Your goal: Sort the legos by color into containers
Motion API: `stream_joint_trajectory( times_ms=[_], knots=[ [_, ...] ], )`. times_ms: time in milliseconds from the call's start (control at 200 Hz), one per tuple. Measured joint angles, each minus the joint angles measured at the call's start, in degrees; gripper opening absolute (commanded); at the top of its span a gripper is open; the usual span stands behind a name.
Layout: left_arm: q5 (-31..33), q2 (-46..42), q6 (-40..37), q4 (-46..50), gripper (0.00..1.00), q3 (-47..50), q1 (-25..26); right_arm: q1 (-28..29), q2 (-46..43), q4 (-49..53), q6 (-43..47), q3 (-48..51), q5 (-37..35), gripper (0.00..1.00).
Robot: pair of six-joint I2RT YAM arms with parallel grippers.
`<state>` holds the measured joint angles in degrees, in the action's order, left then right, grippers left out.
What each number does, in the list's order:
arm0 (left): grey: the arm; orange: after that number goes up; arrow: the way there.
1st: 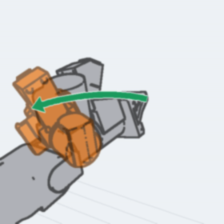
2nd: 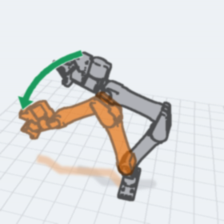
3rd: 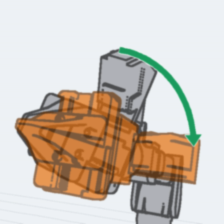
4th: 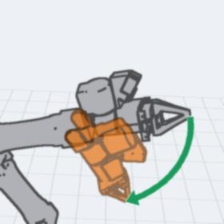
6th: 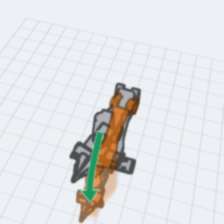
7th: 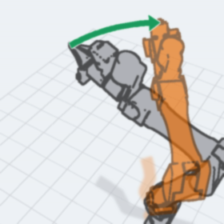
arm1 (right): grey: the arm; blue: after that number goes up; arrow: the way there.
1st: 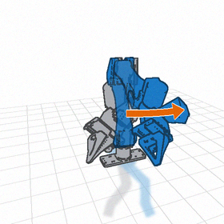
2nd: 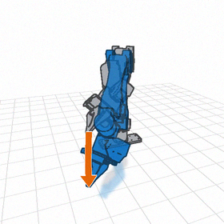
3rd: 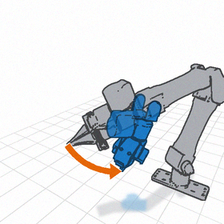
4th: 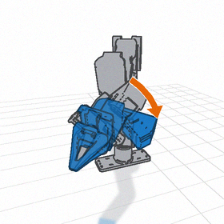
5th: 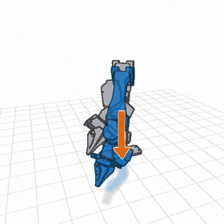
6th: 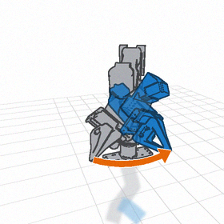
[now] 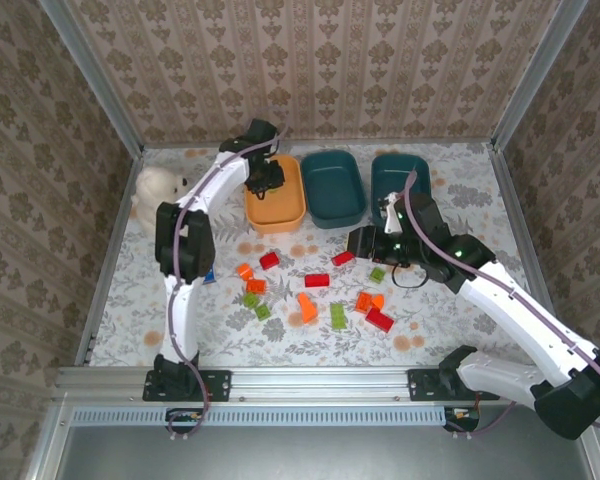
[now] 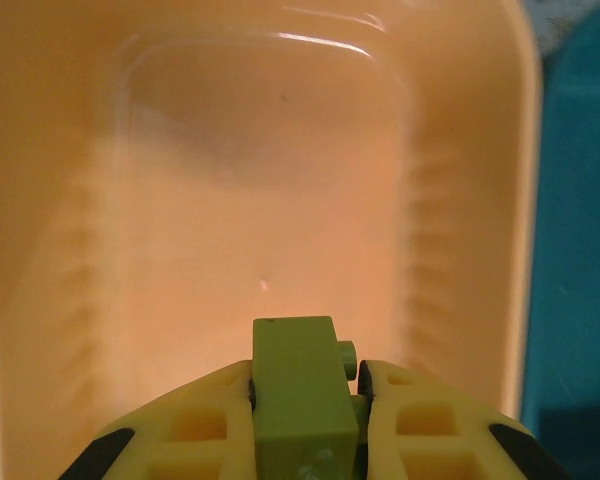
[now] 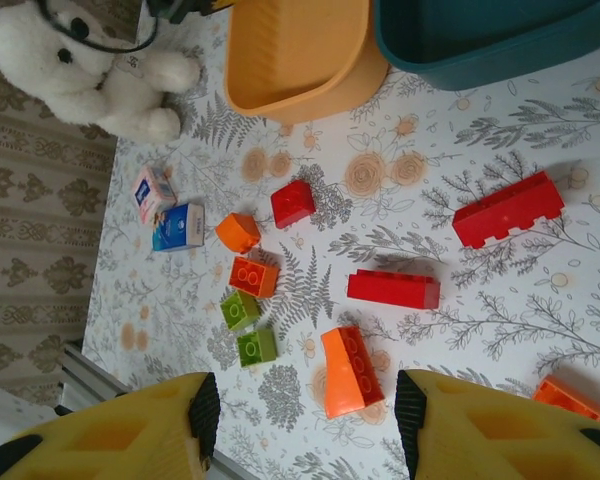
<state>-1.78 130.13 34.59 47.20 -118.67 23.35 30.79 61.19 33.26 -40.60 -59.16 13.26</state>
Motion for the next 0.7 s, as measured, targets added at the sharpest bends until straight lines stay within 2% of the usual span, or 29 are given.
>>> stream_joint_trajectory(
  times_ms=[120, 250, 480, 700],
  knots=[
    [-0.63, 5.11, -0.11, 0.20, 0.18, -2.69, -1.20, -0.04, -1.20, 1.16, -0.20, 0.00, -0.61, 0.53],
    [-1.95, 7.43, -0.04, 0.79, 0.26, -2.73, -1.42, -0.24, -1.60, 2.40, -0.17, 0.11, -1.03, 0.53],
    [-3.69, 7.63, -0.20, 0.81, 0.53, -2.73, -1.03, -0.42, -0.17, 6.32, -0.15, 0.46, -3.02, 0.56],
    [-4.50, 7.50, -0.35, 0.83, 0.64, -2.86, -0.94, -0.42, 0.85, 9.90, -0.13, 0.74, -5.38, 0.56]
  ],
)
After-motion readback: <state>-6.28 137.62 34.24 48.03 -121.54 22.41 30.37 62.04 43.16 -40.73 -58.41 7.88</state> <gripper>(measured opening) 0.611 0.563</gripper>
